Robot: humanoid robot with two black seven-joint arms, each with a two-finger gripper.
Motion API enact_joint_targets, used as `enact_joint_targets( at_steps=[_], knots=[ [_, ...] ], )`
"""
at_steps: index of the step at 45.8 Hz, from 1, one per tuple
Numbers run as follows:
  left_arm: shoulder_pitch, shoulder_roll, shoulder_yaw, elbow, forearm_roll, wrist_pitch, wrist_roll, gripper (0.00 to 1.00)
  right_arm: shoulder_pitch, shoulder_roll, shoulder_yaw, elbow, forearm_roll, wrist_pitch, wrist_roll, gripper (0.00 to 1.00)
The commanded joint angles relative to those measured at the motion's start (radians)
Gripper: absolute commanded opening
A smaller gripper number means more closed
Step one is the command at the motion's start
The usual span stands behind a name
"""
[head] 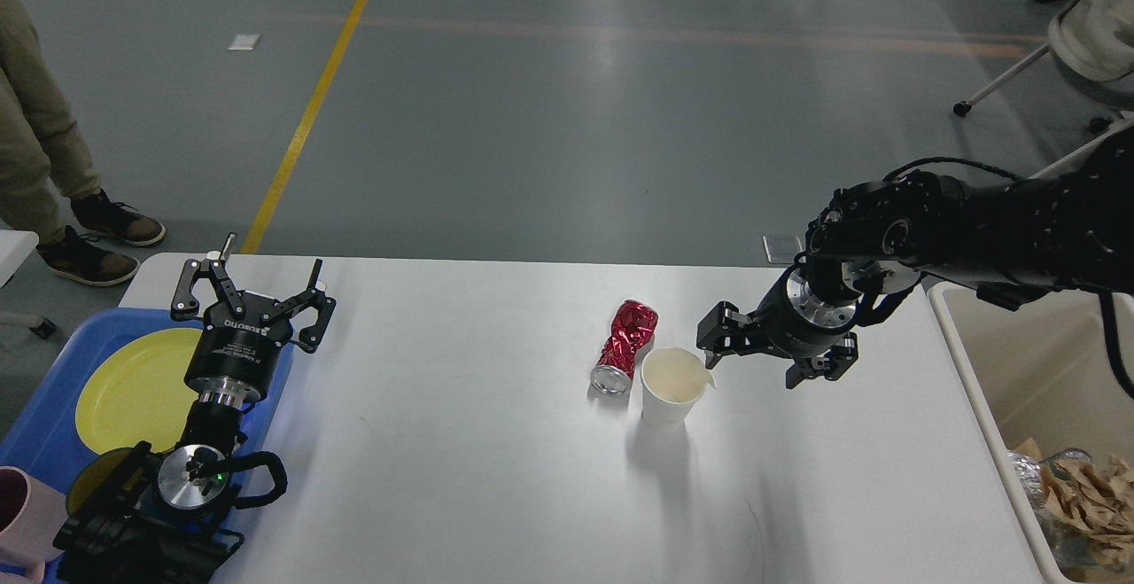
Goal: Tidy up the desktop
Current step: 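Raise the right gripper and reach toward the paper cup near the red can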
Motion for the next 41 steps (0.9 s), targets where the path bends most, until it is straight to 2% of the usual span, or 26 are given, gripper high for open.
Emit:
enact_joint_targets(
  at_steps=[1,10,17,22,34,41],
  knots=[
    [0.000,0.000,0.000,0.000,0.000,0.000,0.000,0.96,-0.060,0.032,0.036,-0.064,0.000,0.002,0.000,0.99],
    [0.000,0.000,0.000,0.000,0.000,0.000,0.000,0.96,-0.131,0.081,0.066,-0.157,0.000,-0.003,-0.005,0.98],
    [0.000,0.000,0.000,0.000,0.000,0.000,0.000,0.96,-0.220,0.121,0.066,-0.265,0.003,-0.009,-0.043,0.97],
    [0.000,0.000,0.000,-0.001,0.000,0.000,0.000,0.96,-0.254,0.128,0.066,-0.288,0.002,-0.017,-0.052,0.97],
    [0.000,0.000,0.000,-0.001,0.000,0.000,0.000,0.96,-0.307,0.144,0.082,-0.316,0.003,-0.107,-0.071,0.94],
    [0.000,0.000,0.000,-0.001,0.000,0.000,0.000,0.96,-0.309,0.142,0.106,-0.314,0.005,-0.109,-0.100,0.79]
  ],
)
